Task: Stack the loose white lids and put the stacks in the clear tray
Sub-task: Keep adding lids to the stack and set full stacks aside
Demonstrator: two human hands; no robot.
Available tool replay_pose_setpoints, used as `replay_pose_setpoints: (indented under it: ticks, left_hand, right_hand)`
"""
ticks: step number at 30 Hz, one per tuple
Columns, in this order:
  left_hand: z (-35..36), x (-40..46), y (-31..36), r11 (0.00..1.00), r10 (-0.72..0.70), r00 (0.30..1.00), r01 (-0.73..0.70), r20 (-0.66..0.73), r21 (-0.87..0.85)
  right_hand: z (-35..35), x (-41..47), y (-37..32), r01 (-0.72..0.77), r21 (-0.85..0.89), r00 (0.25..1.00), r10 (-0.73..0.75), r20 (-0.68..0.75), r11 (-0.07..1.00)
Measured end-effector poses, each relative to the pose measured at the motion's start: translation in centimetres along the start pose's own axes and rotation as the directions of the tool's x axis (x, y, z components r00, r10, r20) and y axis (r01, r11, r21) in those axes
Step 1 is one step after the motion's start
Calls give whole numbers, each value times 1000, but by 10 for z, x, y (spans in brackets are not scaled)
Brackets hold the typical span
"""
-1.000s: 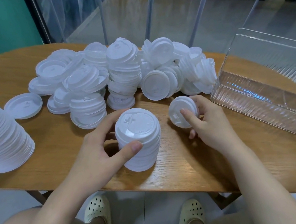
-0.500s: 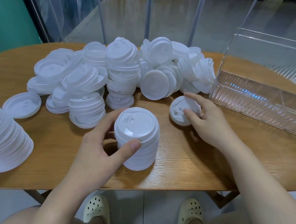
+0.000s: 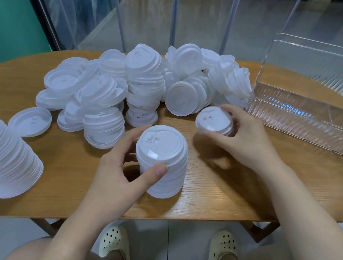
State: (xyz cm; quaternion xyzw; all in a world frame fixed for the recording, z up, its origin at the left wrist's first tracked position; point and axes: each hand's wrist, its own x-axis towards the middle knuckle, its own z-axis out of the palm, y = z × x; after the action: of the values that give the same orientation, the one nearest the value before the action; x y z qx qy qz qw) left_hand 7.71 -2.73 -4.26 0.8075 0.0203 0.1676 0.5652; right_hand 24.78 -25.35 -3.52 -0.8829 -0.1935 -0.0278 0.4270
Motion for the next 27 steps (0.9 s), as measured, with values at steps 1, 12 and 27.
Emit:
replay_pose_setpoints:
  ticks: [1, 12, 27]
  left_hand:
    - [0, 0, 0, 1000, 2, 1000, -2, 2, -1]
    - [2, 1, 1, 1000, 0, 1000, 0, 12, -28]
    - [2, -2, 5, 1000, 10, 1000, -10, 18, -8]
  right_hand:
    - [-1, -2, -6, 31, 86, 998, -27, -49, 996]
    - [4, -23, -61, 119, 408, 960, -209, 184, 905]
    - [8, -31, -74, 212, 247, 862, -299, 409, 946]
